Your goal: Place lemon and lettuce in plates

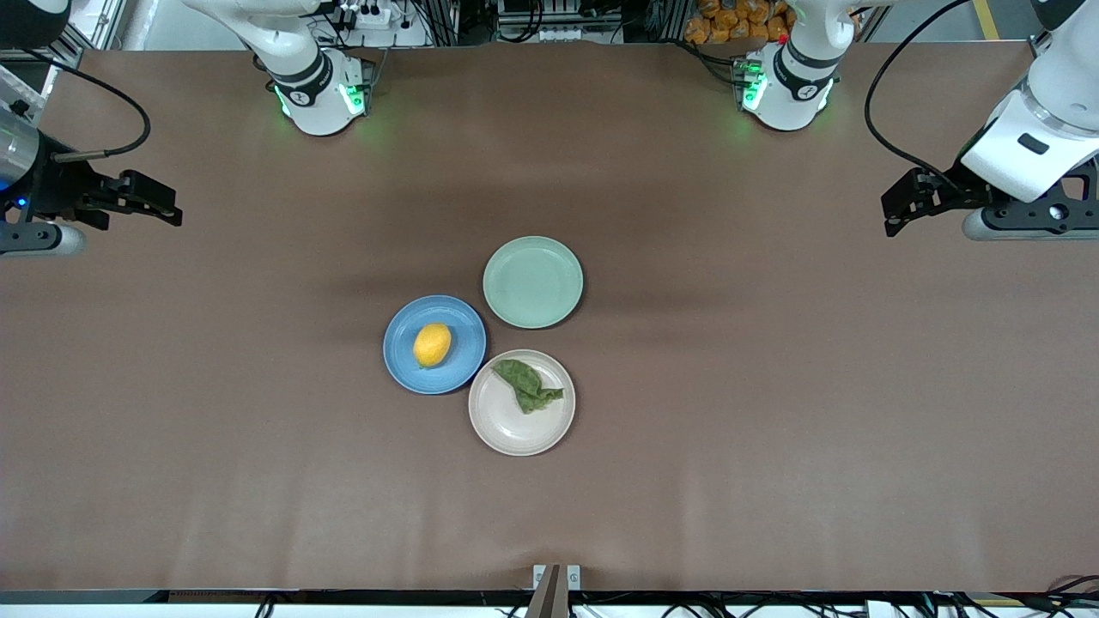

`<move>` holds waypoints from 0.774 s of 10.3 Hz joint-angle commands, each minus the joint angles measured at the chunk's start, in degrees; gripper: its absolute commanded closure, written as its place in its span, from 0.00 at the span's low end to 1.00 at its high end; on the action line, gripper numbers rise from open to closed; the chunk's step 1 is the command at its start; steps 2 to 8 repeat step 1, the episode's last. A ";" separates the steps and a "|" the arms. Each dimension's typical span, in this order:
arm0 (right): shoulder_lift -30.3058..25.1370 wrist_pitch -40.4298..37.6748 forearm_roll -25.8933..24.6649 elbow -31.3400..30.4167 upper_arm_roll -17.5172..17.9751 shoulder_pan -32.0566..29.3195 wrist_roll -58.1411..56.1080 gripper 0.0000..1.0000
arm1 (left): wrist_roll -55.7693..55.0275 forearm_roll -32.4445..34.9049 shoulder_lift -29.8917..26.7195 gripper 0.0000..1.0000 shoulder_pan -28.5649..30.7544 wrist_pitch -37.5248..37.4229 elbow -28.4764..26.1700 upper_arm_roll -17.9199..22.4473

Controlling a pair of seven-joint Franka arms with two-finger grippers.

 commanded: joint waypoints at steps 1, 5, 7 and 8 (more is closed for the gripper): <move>-0.94 0.36 0.67 -0.94 -0.59 0.51 0.38 0.00 | 1.92 -1.27 -0.48 0.00 0.69 -0.99 1.31 -0.27; -0.94 0.36 0.67 -0.94 -0.59 0.51 0.38 0.00 | 1.92 -1.27 -0.48 0.00 0.69 -0.99 1.31 -0.27; -0.94 0.36 0.67 -0.94 -0.59 0.51 0.38 0.00 | 1.92 -1.27 -0.48 0.00 0.69 -0.99 1.31 -0.27; -0.94 0.36 0.67 -0.94 -0.59 0.51 0.38 0.00 | 1.92 -1.27 -0.48 0.00 0.69 -0.99 1.31 -0.27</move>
